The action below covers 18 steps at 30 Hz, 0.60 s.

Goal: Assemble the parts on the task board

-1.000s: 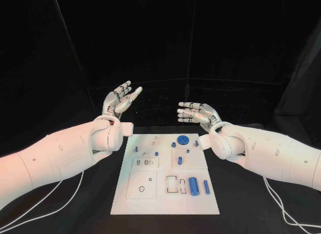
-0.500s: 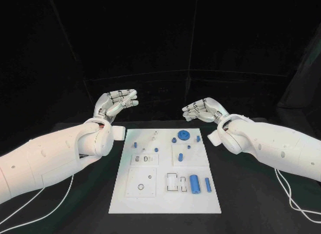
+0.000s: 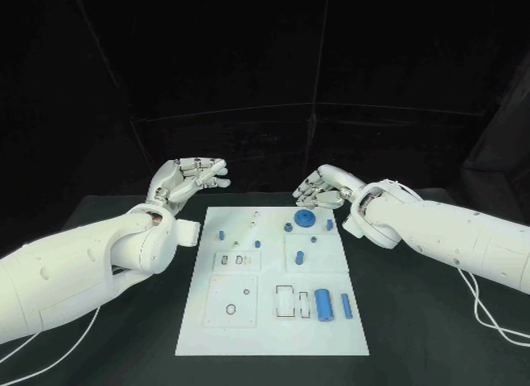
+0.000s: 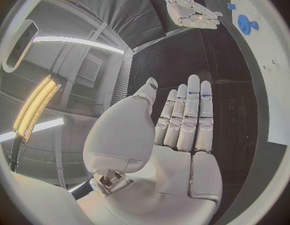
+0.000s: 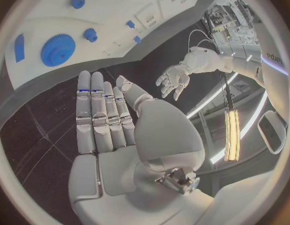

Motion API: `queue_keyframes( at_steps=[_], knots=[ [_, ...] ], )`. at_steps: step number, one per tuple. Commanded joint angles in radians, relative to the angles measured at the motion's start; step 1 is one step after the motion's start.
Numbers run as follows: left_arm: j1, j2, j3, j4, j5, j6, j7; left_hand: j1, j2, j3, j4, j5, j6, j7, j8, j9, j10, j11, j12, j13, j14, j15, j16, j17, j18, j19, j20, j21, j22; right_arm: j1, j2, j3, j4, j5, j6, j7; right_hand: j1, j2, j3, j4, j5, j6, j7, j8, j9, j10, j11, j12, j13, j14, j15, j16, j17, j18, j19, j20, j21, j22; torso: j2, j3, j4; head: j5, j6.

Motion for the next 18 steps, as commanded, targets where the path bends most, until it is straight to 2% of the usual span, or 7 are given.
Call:
queue_keyframes(
  at_steps=[1,3,8,16,18],
  knots=[
    [0.0,-0.015,0.001,0.036,-0.034,0.035,-0.012,0.001,0.008,-0.001,-0.006,0.002,0.007,0.001,-0.006,-0.002,0.007,0.001,-0.009,-0.002,0.006,0.001,0.002,0.002,0.014,0.009,-0.002,0.007,-0.002,0.011,0.007,0.001,0.01,-0.29,0.058,-0.12,-0.002,-0.038,0.001,0.003,0.003,0.016,-0.014,-0.016,0.0,0.031,-0.023,-0.019,0.001,0.144,-0.045,0.181,0.106,0.009,0.073,-0.048,0.168,0.097,0.029,-0.0013,0.0091,-0.004,0.008],
    [-0.001,-0.023,0.001,0.057,-0.034,0.038,-0.02,0.0,0.008,-0.003,-0.008,0.002,0.007,0.001,-0.009,-0.003,0.007,0.002,-0.012,-0.003,0.007,0.001,0.001,0.004,0.014,0.013,-0.003,0.008,-0.002,0.015,0.011,0.002,0.015,-0.349,0.069,-0.145,-0.011,-0.042,0.005,0.004,-0.002,-0.002,-0.017,-0.017,-0.001,0.032,-0.026,-0.018,0.001,0.141,-0.047,0.246,0.145,0.01,0.077,-0.05,0.202,0.118,0.04,-0.0019,0.0123,-0.007,0.011],
    [-0.003,-0.037,0.001,0.098,-0.035,0.045,-0.035,-0.004,0.007,-0.008,-0.011,0.002,0.009,0.001,-0.015,-0.004,0.008,0.001,-0.021,-0.005,0.017,-0.002,0.002,0.012,0.014,0.026,-0.006,0.011,-0.002,0.024,0.018,0.002,0.034,-0.461,0.088,-0.189,-0.038,-0.056,0.013,0.01,-0.014,-0.019,-0.021,-0.016,0.0,0.007,-0.024,-0.02,0.001,0.137,-0.046,0.381,0.225,0.01,0.082,-0.051,0.274,0.162,0.058,-0.0028,0.0151,-0.011,0.014],
    [-0.003,-0.046,0.001,0.122,-0.035,0.052,-0.044,-0.004,0.007,-0.009,-0.012,0.002,0.009,0.001,-0.016,-0.005,0.008,0.001,-0.022,-0.006,0.019,-0.002,0.001,0.014,0.014,0.029,-0.006,0.012,-0.002,0.031,0.027,0.002,0.054,-0.544,0.134,-0.229,-0.052,-0.07,0.018,0.017,-0.03,-0.035,-0.023,-0.016,0.0,-0.049,-0.018,-0.02,0.0,0.128,-0.041,0.505,0.3,0.01,0.068,-0.046,0.352,0.211,0.073,-0.0022,0.0135,-0.009,0.017],
    [-0.003,-0.048,0.001,0.124,-0.035,0.053,-0.045,-0.004,0.007,-0.01,-0.013,0.002,0.009,0.001,-0.017,-0.005,0.008,0.001,-0.023,-0.006,0.019,-0.002,0.001,0.014,0.014,0.03,-0.006,0.012,-0.002,0.031,0.029,0.002,0.056,-0.553,0.141,-0.234,-0.051,-0.068,0.02,0.019,-0.03,-0.035,-0.024,-0.016,0.001,-0.052,-0.017,-0.018,0.0,0.123,-0.041,0.521,0.31,0.01,0.064,-0.045,0.364,0.219,0.074,-0.0021,0.0127,-0.009,0.017]
  ],
)
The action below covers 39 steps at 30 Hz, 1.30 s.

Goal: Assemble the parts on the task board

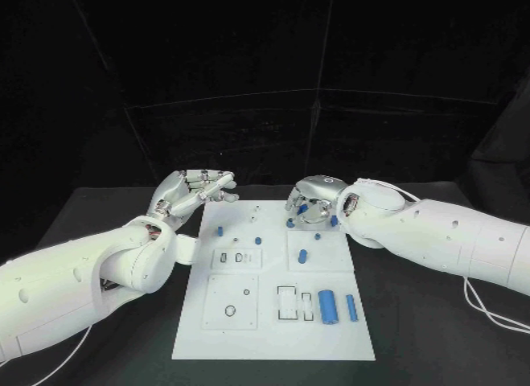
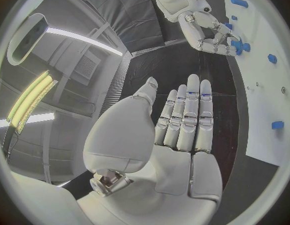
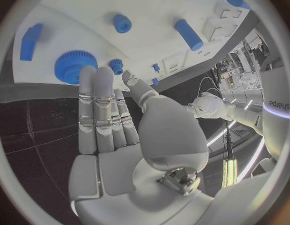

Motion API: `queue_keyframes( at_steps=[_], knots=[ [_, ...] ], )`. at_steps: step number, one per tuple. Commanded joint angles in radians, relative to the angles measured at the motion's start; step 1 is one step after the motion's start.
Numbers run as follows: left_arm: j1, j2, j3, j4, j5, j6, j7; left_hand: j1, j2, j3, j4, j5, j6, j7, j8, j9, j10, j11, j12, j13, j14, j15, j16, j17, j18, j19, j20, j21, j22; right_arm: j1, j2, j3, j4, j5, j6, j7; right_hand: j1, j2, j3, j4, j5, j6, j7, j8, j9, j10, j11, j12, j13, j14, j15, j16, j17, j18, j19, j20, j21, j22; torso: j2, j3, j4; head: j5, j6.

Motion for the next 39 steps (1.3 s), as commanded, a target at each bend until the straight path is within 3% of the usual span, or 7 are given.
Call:
queue_keyframes(
  at_steps=[1,12,18,27,33,37,39],
  knots=[
    [0.001,-0.003,0.001,0.006,-0.01,0.021,-0.009,-0.004,0.007,-0.001,-0.005,0.002,0.009,0.001,-0.005,-0.002,0.008,0.001,-0.005,-0.001,0.01,0.0,0.001,0.002,0.014,0.006,-0.001,0.004,-0.002,0.004,0.002,0.001,0.006,-0.092,0.051,-0.049,-0.009,0.001,0.005,0.004,-0.003,-0.009,-0.001,-0.001,0.001,-0.007,0.002,-0.002,0.001,0.031,0.005,0.029,0.017,0.01,-0.008,0.006,0.021,0.013,0.009,0.0002,-0.0015,0.0,-0.001],
    [0.001,-0.007,0.001,0.008,-0.01,0.028,-0.015,-0.006,0.007,-0.004,-0.006,0.002,0.009,0.002,-0.008,-0.002,0.007,0.002,-0.008,-0.002,0.011,0.0,0.0,0.004,0.014,0.01,-0.002,0.004,-0.002,0.005,0.014,0.001,0.008,-0.114,0.079,-0.058,-0.003,0.005,0.017,0.013,-0.003,-0.01,-0.001,0.0,0.002,-0.006,0.0,0.001,0.001,0.022,0.006,0.223,0.202,0.002,-0.007,0.011,0.14,0.125,0.012,-0.0008,-0.0003,0.002,-0.003],
    [0.002,-0.008,0.001,0.006,-0.01,0.03,-0.021,-0.006,0.006,-0.006,-0.009,0.002,0.007,0.004,-0.012,-0.003,0.005,0.003,-0.013,-0.003,0.01,0.001,-0.003,0.006,0.013,0.012,-0.002,0.004,-0.003,0.005,0.033,0.001,-0.011,-0.115,0.087,-0.057,0.001,0.028,0.045,0.022,-0.02,-0.003,0.001,0.0,0.002,0.007,0.001,0.004,0.001,0.027,0.004,0.307,0.292,-0.011,0.016,0.013,0.215,0.218,0.012,-0.0004,-0.0008,0.003,-0.006],
    [0.002,-0.009,0.001,0.003,-0.01,0.034,-0.026,-0.006,0.006,-0.007,-0.01,0.002,0.007,0.004,-0.014,-0.003,0.005,0.004,-0.015,-0.003,0.008,0.002,-0.005,0.007,0.013,0.011,-0.002,0.003,-0.004,0.004,0.048,0.001,-0.025,-0.107,0.096,-0.05,0.002,0.047,0.091,0.035,-0.043,0.021,0.002,0.005,0.004,0.036,-0.002,0.007,0.002,0.032,0.003,0.414,0.405,-0.028,0.049,0.014,0.314,0.343,0.015,-0.0008,-0.0018,0.005,-0.009],
    [0.002,-0.009,0.001,0.002,-0.01,0.035,-0.029,-0.006,0.006,-0.007,-0.01,0.002,0.007,0.004,-0.014,-0.003,0.005,0.004,-0.015,-0.003,0.008,0.002,-0.005,0.007,0.013,0.011,-0.002,0.003,-0.004,0.004,0.056,0.001,-0.034,-0.103,0.102,-0.045,0.008,0.063,0.126,0.047,-0.073,0.051,0.0,0.011,0.006,0.057,-0.007,0.01,0.003,0.028,0.001,0.449,0.436,-0.032,0.051,0.013,0.346,0.377,0.014,0.0,-0.0018,0.006,-0.013],
    [0.002,-0.01,0.001,0.002,-0.01,0.037,-0.031,-0.005,0.007,-0.007,-0.011,0.002,0.006,0.005,-0.015,-0.003,0.004,0.004,-0.016,-0.003,0.008,0.003,-0.006,0.008,0.012,0.011,-0.001,0.002,-0.004,0.004,0.056,0.001,-0.035,-0.102,0.09,-0.045,0.014,0.065,0.149,0.05,-0.08,0.067,-0.004,0.013,0.007,0.071,-0.011,0.011,0.004,0.025,-0.002,0.467,0.448,-0.034,0.052,0.011,0.365,0.398,0.014,-0.0005,-0.0026,0.007,-0.014],
    [0.002,-0.01,0.001,0.001,-0.01,0.038,-0.031,-0.008,0.009,-0.008,-0.011,0.002,0.006,0.006,-0.017,-0.003,0.004,0.005,-0.019,-0.004,0.007,0.003,-0.007,0.009,0.012,0.011,-0.001,0.001,-0.005,0.004,0.053,0.001,-0.029,-0.102,0.047,-0.042,0.02,0.066,0.158,0.049,-0.078,0.075,-0.007,0.015,0.007,0.078,-0.014,0.013,0.004,0.024,-0.003,0.472,0.452,-0.035,0.052,0.01,0.371,0.405,0.014,-0.0004,-0.0029,0.008,-0.014]
  ],
)
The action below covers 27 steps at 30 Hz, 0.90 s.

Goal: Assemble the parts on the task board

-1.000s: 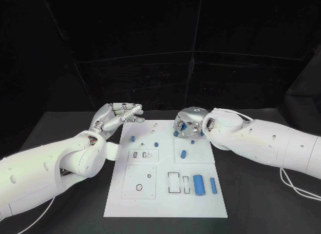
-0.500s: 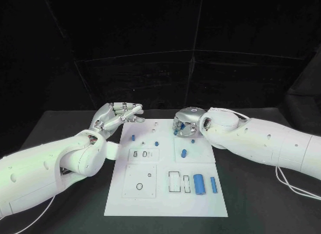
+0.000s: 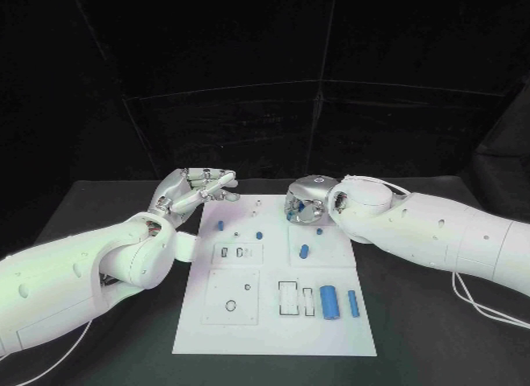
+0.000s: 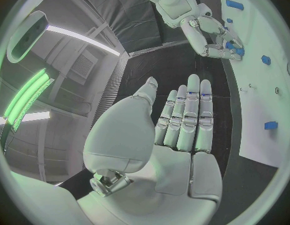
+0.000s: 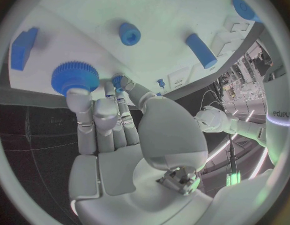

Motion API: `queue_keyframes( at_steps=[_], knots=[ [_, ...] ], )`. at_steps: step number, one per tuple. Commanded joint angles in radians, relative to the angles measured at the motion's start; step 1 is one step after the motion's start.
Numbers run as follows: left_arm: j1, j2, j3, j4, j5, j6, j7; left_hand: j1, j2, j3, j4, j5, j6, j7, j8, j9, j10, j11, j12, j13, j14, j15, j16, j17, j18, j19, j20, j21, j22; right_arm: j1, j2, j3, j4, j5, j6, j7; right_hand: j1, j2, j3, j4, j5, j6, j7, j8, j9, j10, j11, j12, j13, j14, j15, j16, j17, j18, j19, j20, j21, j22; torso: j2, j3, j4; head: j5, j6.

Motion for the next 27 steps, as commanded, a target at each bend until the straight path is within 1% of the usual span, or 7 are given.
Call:
queue_keyframes(
  at_steps=[1,5,10,16,24,25,27],
  knots=[
    [0.001,-0.001,0.001,0.0,-0.006,0.016,0.0,-0.007,0.008,-0.003,-0.005,0.002,0.002,0.002,-0.005,-0.001,0.004,0.005,-0.006,-0.002,0.003,0.0,-0.007,0.002,0.013,0.008,0.002,0.001,-0.002,0.001,-0.006,0.0,0.01,0.0,-0.061,0.012,0.016,0.008,0.018,-0.004,0.0,0.013,-0.003,0.005,0.002,0.013,-0.001,0.006,0.002,0.02,-0.008,0.014,0.01,-0.019,0.006,-0.002,0.012,0.014,-0.001,-0.0005,-0.0006,0.0,-0.001],
    [0.002,-0.002,0.001,-0.002,-0.006,0.017,-0.001,-0.008,0.008,-0.003,-0.005,0.002,0.002,0.002,-0.005,-0.001,0.003,0.005,-0.006,-0.002,0.003,0.0,-0.008,0.002,0.013,0.008,0.002,0.001,-0.002,0.001,-0.015,0.0,0.029,0.02,-0.165,0.033,0.022,0.001,0.032,-0.006,0.002,0.019,-0.003,0.004,0.002,0.019,-0.002,0.005,0.003,0.019,-0.009,0.025,0.02,-0.022,0.009,-0.003,0.026,0.031,0.0,-0.0001,-0.0015,0.003,-0.001],
    [0.002,-0.002,0.001,-0.005,-0.006,0.018,0.0,-0.008,0.008,-0.004,-0.005,0.002,0.002,0.003,-0.006,-0.001,0.003,0.006,-0.008,-0.002,0.003,0.0,-0.008,0.003,0.013,0.008,0.002,0.001,-0.002,0.001,-0.013,0.0,0.038,0.044,-0.235,0.035,0.019,-0.006,0.036,-0.003,0.0,0.021,-0.002,0.002,0.001,0.02,-0.002,0.002,0.002,0.019,-0.008,0.031,0.024,-0.023,0.008,-0.002,0.032,0.037,0.0,-0.0008,0.001,0.002,0.002],
    [0.002,0.0,0.001,-0.007,-0.006,0.021,-0.001,-0.008,0.008,-0.004,-0.006,0.002,0.002,0.003,-0.007,-0.001,0.003,0.006,-0.008,-0.002,0.003,0.0,-0.009,0.003,0.012,0.008,0.002,0.0,-0.002,0.001,0.015,0.0,0.008,0.055,-0.266,0.026,0.013,-0.012,0.041,0.003,-0.003,0.02,-0.002,-0.001,0.0,0.018,0.0,-0.002,0.001,0.017,-0.007,0.036,0.025,-0.024,0.007,-0.002,0.039,0.043,0.001,-0.0007,0.0026,0.004,0.004],
    [0.002,0.001,0.001,-0.007,-0.006,0.023,-0.001,-0.008,0.008,-0.004,-0.006,0.002,0.002,0.003,-0.007,-0.001,0.003,0.006,-0.008,-0.002,0.003,0.0,-0.009,0.003,0.012,0.008,0.002,0.0,-0.003,0.001,0.071,0.001,-0.055,0.062,-0.265,0.025,0.01,-0.017,0.046,0.008,-0.003,0.017,0.0,-0.005,-0.001,0.014,0.001,-0.006,0.0,0.016,-0.006,0.042,0.029,-0.024,0.005,-0.001,0.043,0.048,0.004,-0.0007,0.0021,0.008,0.004],
    [0.002,0.001,0.001,-0.006,-0.006,0.023,-0.001,-0.008,0.008,-0.004,-0.006,0.002,0.002,0.003,-0.007,-0.001,0.003,0.006,-0.008,-0.002,0.003,0.0,-0.009,0.003,0.012,0.008,0.002,0.0,-0.003,0.001,0.077,0.001,-0.062,0.062,-0.264,0.025,0.01,-0.017,0.046,0.008,-0.003,0.017,0.0,-0.005,-0.001,0.014,0.001,-0.006,0.0,0.016,-0.006,0.042,0.029,-0.024,0.005,-0.001,0.043,0.048,0.005,-0.0008,0.0038,0.006,0.004],
    [0.002,0.001,0.001,-0.005,-0.006,0.023,-0.002,-0.008,0.008,-0.004,-0.006,0.002,0.002,0.003,-0.007,-0.001,0.003,0.006,-0.008,-0.002,0.003,0.0,-0.009,0.003,0.012,0.008,0.002,0.0,-0.003,0.002,0.094,0.001,-0.077,0.064,-0.258,0.026,0.01,-0.017,0.046,0.009,-0.003,0.017,0.0,-0.005,-0.001,0.014,0.001,-0.006,0.0,0.016,-0.006,0.042,0.03,-0.024,0.005,0.0,0.043,0.048,0.005,-0.0009,0.0042,0.005,0.005]
  ],
)
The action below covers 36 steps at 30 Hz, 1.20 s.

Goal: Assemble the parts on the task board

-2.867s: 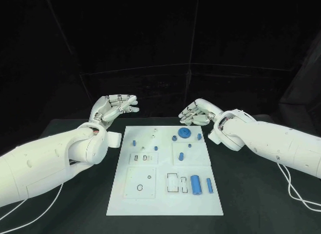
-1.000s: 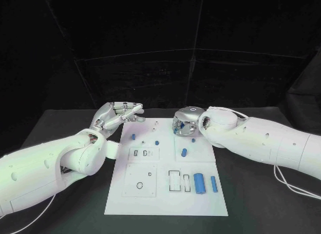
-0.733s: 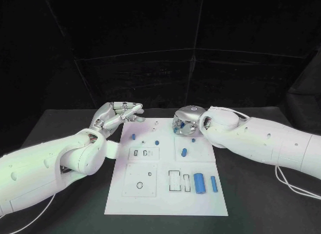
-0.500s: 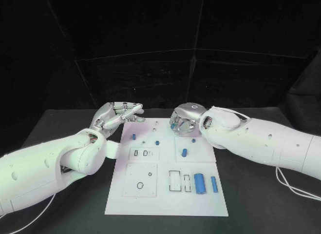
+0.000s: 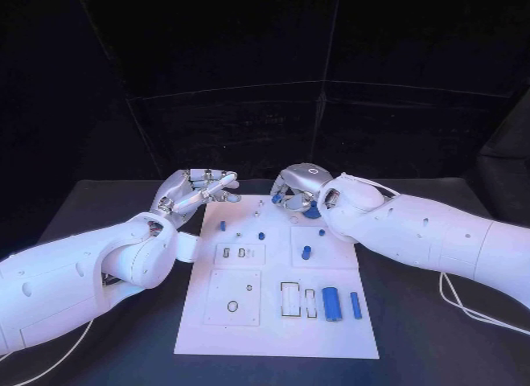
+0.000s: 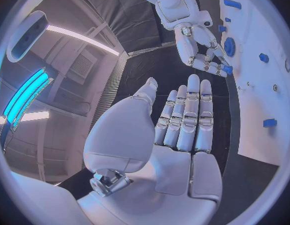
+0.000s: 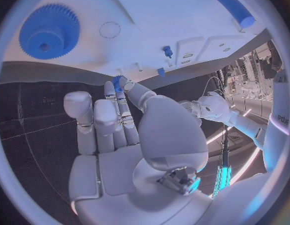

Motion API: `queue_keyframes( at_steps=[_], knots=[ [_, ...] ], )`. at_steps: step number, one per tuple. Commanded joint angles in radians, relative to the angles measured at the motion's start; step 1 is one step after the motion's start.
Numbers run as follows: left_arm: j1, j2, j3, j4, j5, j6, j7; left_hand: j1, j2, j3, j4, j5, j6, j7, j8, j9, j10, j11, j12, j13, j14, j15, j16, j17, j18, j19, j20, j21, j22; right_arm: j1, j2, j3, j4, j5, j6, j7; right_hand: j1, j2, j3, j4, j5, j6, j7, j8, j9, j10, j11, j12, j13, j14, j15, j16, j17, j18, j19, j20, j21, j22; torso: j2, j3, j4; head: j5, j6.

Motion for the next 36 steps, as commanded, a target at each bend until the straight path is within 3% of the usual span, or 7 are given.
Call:
queue_keyframes(
  at_steps=[1,16,36],
  knots=[
    [0.002,0.001,0.001,0.003,-0.005,0.014,0.003,-0.004,0.004,-0.001,-0.003,0.002,0.002,0.003,-0.006,-0.001,0.003,0.006,-0.004,-0.001,0.003,0.0,-0.005,0.001,0.013,0.008,0.002,0.0,-0.001,0.002,0.022,0.001,-0.022,0.012,-0.016,0.005,-0.001,-0.009,0.006,0.005,-0.001,0.006,0.002,-0.002,-0.001,0.001,0.004,-0.006,-0.002,0.016,-0.005,0.007,0.002,-0.009,0.0,0.004,0.006,0.002,0.003,-0.0002,0.0016,-0.001,0.0],
    [0.003,0.004,0.001,0.002,-0.005,0.013,0.003,-0.003,0.004,-0.002,-0.004,0.002,0.002,0.003,-0.006,-0.001,0.003,0.006,-0.005,-0.001,0.003,0.0,-0.006,0.002,0.013,0.008,0.003,0.0,-0.002,0.002,0.116,0.001,-0.125,0.008,0.045,-0.024,-0.006,-0.013,0.009,0.012,-0.003,0.003,0.003,-0.005,-0.001,-0.001,0.006,-0.008,-0.002,0.015,-0.004,0.01,0.003,-0.009,-0.002,0.005,0.009,0.005,0.003,-0.0007,0.0005,0.006,-0.003],
    [0.004,0.008,0.001,-0.002,-0.005,0.015,0.002,-0.003,0.004,-0.002,-0.004,0.002,0.002,0.003,-0.006,-0.001,0.003,0.006,-0.005,-0.001,0.003,0.0,-0.006,0.002,0.013,0.008,0.003,0.0,-0.002,0.002,0.159,0.001,-0.171,-0.001,0.086,-0.043,-0.01,-0.018,0.012,0.017,-0.003,0.0,0.005,-0.006,-0.002,-0.004,0.007,-0.009,-0.002,0.014,-0.003,0.015,0.007,-0.009,-0.003,0.006,0.013,0.008,0.003,-0.0006,0.0007,0.01,-0.01]
  ],
)
